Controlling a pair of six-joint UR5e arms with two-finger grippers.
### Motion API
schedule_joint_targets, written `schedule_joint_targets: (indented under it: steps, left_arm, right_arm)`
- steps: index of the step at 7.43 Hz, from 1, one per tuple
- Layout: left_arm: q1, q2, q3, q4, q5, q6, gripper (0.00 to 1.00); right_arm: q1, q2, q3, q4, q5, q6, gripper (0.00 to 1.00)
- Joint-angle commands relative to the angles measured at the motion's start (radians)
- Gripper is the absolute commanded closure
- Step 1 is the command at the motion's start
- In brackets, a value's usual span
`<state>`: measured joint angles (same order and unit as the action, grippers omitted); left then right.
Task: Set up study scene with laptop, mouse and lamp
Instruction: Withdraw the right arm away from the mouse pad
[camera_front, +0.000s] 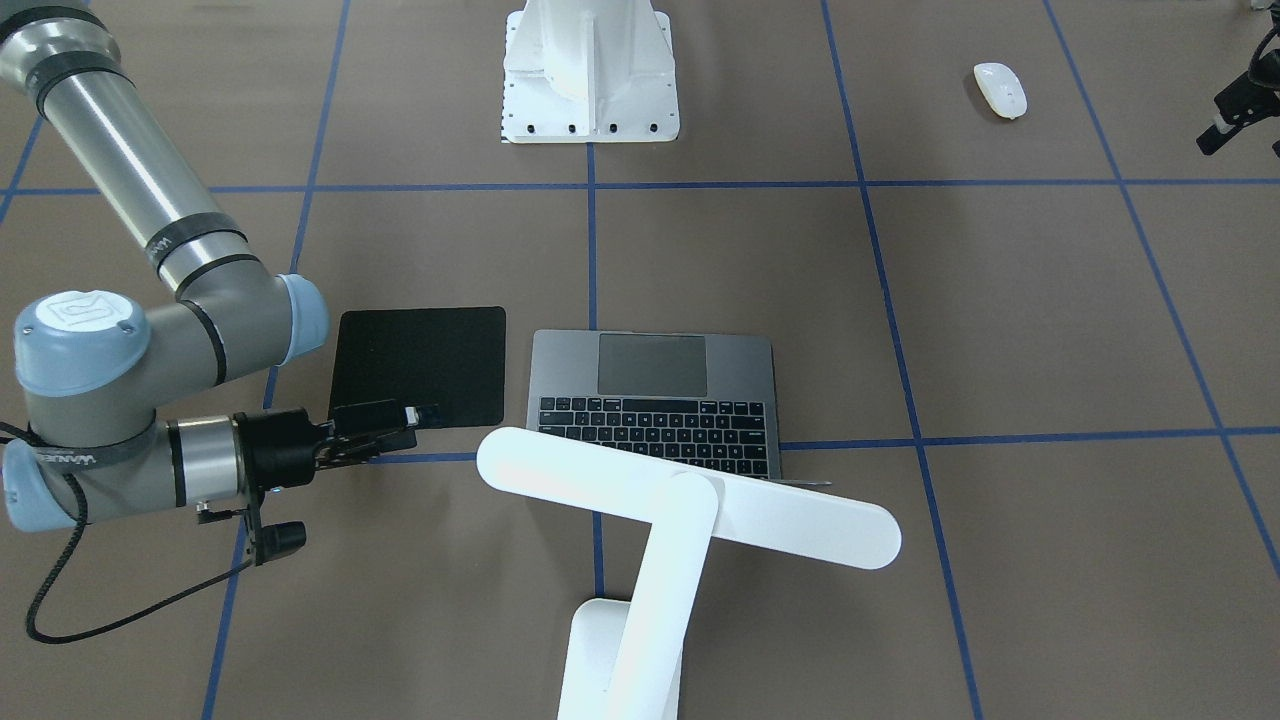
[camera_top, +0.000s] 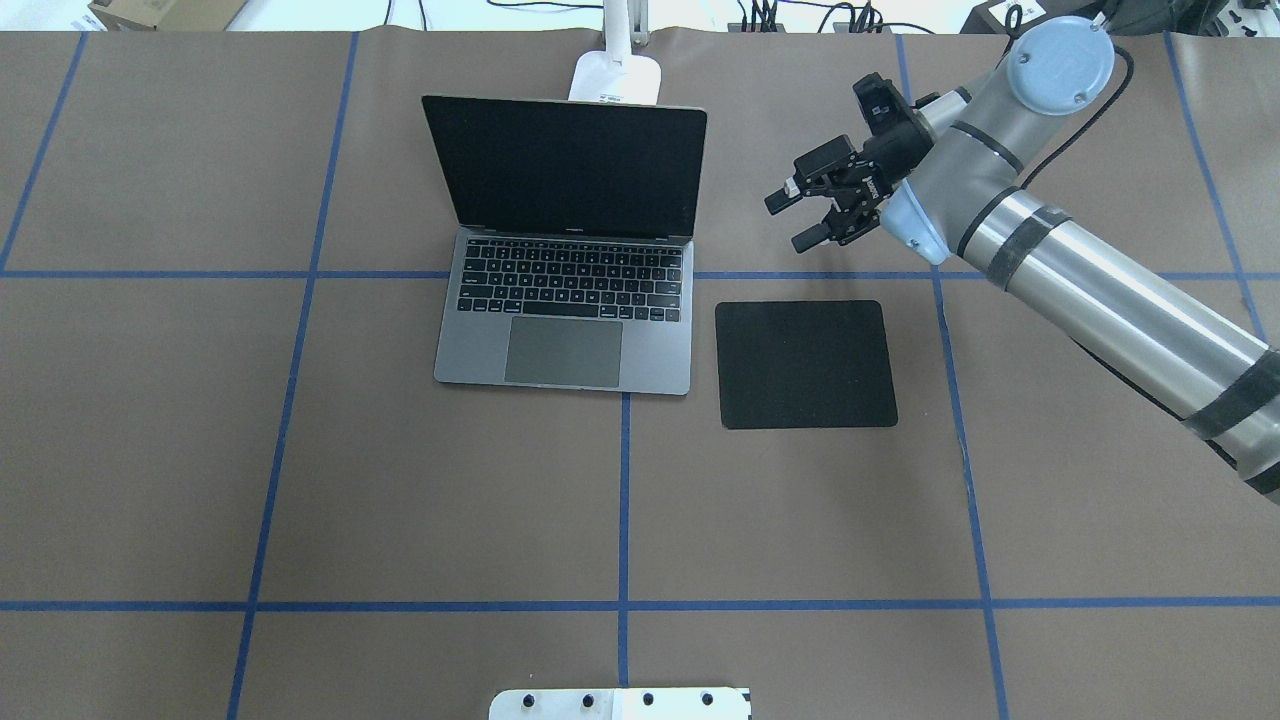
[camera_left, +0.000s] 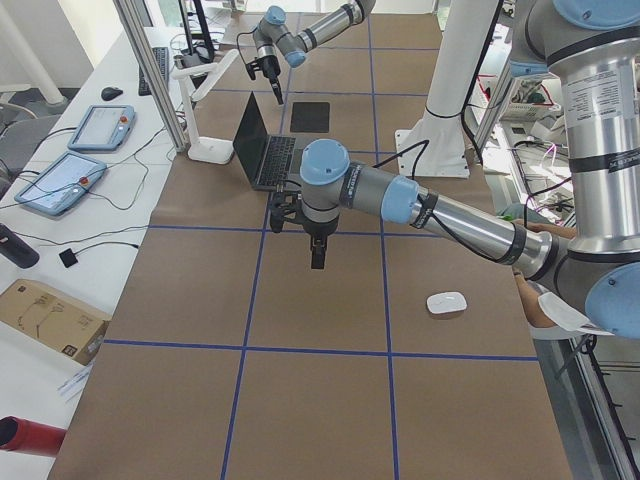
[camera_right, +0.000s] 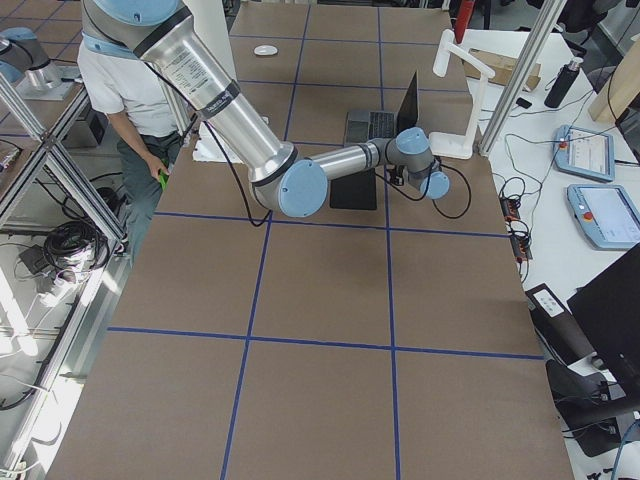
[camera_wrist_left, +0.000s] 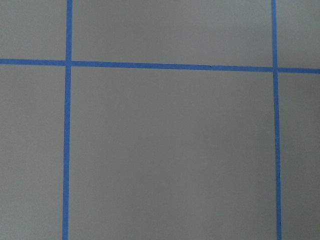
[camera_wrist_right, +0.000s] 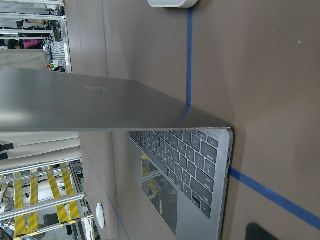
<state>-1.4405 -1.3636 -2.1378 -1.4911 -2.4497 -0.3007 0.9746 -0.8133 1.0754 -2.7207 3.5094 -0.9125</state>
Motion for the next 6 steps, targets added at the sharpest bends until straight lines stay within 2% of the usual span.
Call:
schedule_joint_targets:
  steps: [1,2,5,6]
  left_arm:
    - [0.0,0.0,0.001,0.0,0.0,0.0,0.0]
    - [0.0,0.0,0.001,0.002,0.0,0.0,0.0]
    - [-0.001,0.003,0.0,0.0,0.0,0.0,0.0]
    - [-0.001,0.006,-0.005,0.0,0.0,0.0,0.0]
  right_arm:
    - [0.065,-0.103,0.131,0.001,-0.157,0.247,0.03]
    - [0.087,-0.13,0.133,0.001,-0.217,0.314,0.02]
    - [0.188,-0.17,0.143,0.006,-0.604,0.394,0.02]
    - [0.222,-0.179,0.143,0.059,-0.736,0.396,0.02]
